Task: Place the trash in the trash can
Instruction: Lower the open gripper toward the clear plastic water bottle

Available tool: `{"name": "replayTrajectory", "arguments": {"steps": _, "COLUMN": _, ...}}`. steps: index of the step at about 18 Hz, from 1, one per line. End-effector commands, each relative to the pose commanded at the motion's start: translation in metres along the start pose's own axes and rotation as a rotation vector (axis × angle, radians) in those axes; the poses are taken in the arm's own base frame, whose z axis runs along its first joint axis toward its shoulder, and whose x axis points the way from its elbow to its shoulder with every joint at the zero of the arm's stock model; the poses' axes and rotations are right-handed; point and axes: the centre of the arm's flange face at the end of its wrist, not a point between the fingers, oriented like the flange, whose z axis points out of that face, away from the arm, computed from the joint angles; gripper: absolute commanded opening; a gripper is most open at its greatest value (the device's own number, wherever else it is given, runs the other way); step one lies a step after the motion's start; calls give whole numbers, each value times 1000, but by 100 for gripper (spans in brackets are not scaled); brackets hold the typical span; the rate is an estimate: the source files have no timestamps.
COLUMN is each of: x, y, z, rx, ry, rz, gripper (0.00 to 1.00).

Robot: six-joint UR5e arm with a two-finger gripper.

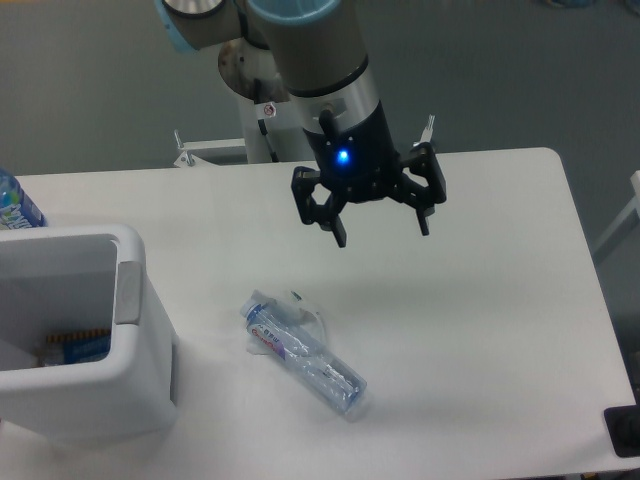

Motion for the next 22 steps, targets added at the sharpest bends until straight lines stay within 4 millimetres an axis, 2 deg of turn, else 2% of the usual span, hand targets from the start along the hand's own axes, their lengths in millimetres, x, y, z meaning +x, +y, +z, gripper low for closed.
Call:
{"name": "replayTrajectory", "arguments": {"steps": 9, "x": 6, "y": 3, "z": 11, "rx": -11, "ry": 17, "rz": -4, "gripper": 100}}
{"name": "replayTrajectory", "arguments": {"steps": 14, "x": 19, "y": 14, "z": 38, "rx": -61, "ry": 45, "rz": 5, "gripper": 100}}
{"name": "replayTrajectory", "arguments": {"steps": 18, "x": 24, "y": 12, "z": 47, "rx": -75, "ry": 50, "rz": -83, "gripper": 100}}
{"name": "replayTrajectory", "arguments": {"steps": 22, "x": 29, "y": -3, "z": 84, "rx": -96, "ry": 87, "rz": -126, "gripper": 100}}
